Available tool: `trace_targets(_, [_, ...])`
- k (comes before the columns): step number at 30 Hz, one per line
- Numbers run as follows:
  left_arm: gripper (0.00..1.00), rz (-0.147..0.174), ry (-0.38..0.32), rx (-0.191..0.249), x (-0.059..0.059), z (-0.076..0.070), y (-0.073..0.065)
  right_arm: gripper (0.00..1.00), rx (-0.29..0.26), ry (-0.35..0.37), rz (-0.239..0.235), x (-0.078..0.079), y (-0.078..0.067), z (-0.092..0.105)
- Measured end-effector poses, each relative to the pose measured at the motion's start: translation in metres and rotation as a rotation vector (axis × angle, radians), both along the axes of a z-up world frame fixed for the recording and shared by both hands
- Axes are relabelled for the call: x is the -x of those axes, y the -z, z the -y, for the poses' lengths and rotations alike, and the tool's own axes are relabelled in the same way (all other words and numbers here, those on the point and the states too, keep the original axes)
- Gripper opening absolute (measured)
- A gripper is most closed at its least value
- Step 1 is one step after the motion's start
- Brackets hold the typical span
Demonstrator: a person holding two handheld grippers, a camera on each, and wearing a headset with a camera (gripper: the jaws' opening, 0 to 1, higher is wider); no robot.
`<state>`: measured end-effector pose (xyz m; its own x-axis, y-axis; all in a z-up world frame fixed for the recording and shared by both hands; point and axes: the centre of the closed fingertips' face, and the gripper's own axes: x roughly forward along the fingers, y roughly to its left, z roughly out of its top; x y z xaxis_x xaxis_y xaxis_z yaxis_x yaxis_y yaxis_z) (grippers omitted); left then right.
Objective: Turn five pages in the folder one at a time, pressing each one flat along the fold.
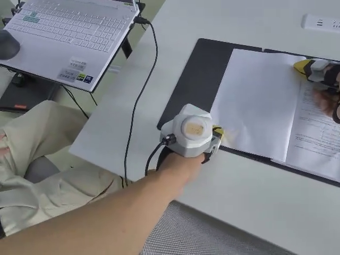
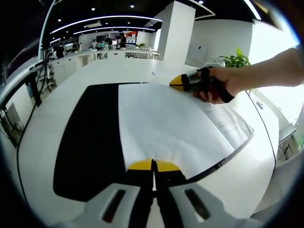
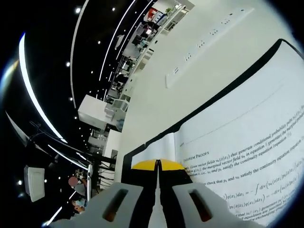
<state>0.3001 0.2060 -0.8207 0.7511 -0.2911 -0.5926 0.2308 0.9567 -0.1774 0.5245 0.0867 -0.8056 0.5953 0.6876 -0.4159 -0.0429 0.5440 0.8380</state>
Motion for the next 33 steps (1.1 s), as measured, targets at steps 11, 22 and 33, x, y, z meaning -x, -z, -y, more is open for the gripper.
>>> trace_targets(11, [0.00, -0.005, 0.006, 0.003, 0.000, 0.000, 0.000, 0.00, 0.008, 0.052, 0.003, -0.017, -0.002, 0.006])
trace_targets(22, [0.00, -0.012, 0.004, 0.010, 0.000, 0.000, 0.000, 0.00, -0.022, -0.165, -0.050, 0.045, -0.001, -0.004])
trace_targets(33, [0.00, -0.016, 0.017, -0.006, 0.002, 0.001, -0.002, 0.00, -0.078, -0.220, -0.080, 0.102, -0.004, -0.002])
